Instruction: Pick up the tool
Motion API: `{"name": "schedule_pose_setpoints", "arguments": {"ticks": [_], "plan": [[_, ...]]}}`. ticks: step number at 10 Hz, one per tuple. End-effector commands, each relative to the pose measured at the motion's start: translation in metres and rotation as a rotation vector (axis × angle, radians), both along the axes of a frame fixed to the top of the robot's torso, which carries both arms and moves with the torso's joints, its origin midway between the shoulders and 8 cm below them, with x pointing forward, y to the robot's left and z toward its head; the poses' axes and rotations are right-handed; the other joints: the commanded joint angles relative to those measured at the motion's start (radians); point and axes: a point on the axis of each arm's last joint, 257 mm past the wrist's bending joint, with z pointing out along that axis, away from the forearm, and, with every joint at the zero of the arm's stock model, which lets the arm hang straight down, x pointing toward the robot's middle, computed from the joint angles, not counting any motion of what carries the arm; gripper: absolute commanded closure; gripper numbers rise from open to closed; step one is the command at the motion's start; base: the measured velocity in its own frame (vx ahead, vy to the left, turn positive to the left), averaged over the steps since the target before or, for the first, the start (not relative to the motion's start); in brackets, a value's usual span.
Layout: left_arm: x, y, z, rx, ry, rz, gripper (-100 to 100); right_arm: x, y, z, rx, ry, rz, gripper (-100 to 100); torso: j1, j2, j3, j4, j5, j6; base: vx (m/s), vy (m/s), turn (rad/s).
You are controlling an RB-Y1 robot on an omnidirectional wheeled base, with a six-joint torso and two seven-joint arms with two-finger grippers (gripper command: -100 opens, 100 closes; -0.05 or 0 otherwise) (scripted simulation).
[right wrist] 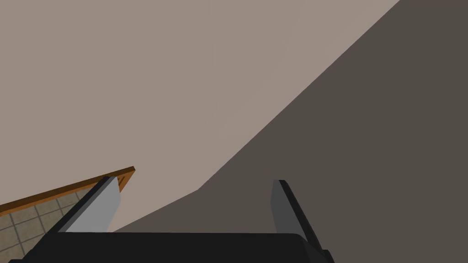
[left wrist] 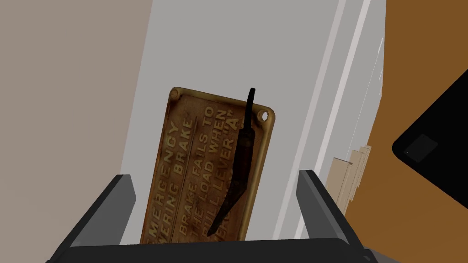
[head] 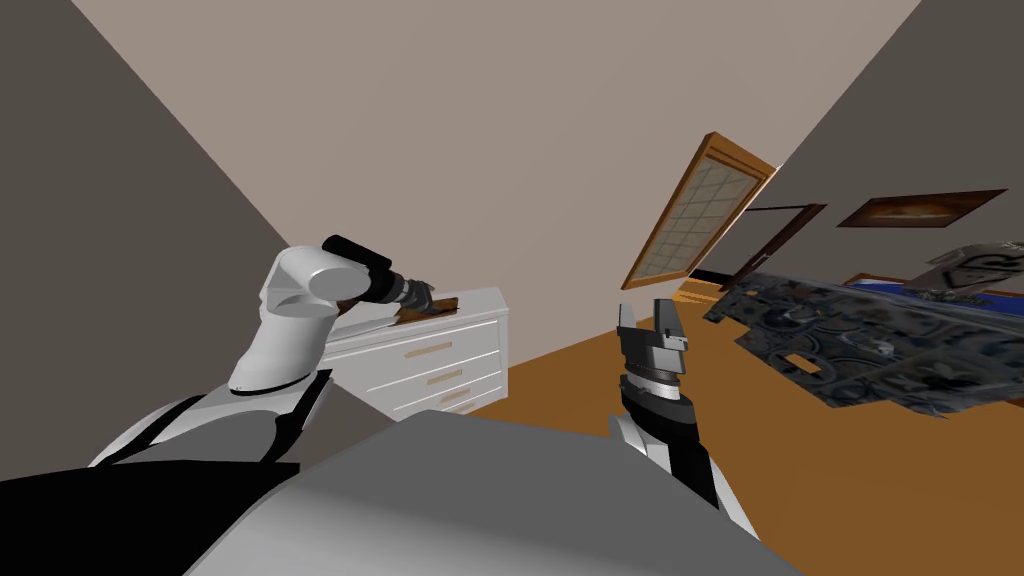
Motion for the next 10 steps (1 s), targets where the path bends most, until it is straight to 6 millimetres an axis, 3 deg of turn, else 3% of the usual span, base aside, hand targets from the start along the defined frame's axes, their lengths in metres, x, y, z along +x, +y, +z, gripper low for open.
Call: {"name": "schedule_pose_setpoints", "arguments": {"ticks": [1,7,10], "plan": [[0.003,0.009,0.006,-0.025,-0.003,0.027,-100,0.000,0.000,0.000,0.000,0.000,0.000,0,0.000,0.000,0.000,0.000,0.000,0.000,-0.091,-0.027,-0.030],[0.010,0.036,0.019,-0.100,0.010,0.102,-100,0.000,0.000,0.000,0.000,0.000,0.000,0,0.001,-0.003,-0.002,-0.001,0.000,0.000,-0.074,-0.031,-0.035],[0.003,0.038,0.013,-0.103,0.070,0.097,-100,0.000,0.000,0.000,0.000,0.000,0.000,0,0.002,-0.005,-0.003,-0.001,0.000,0.000,-0.014,-0.003,-0.095]]}}
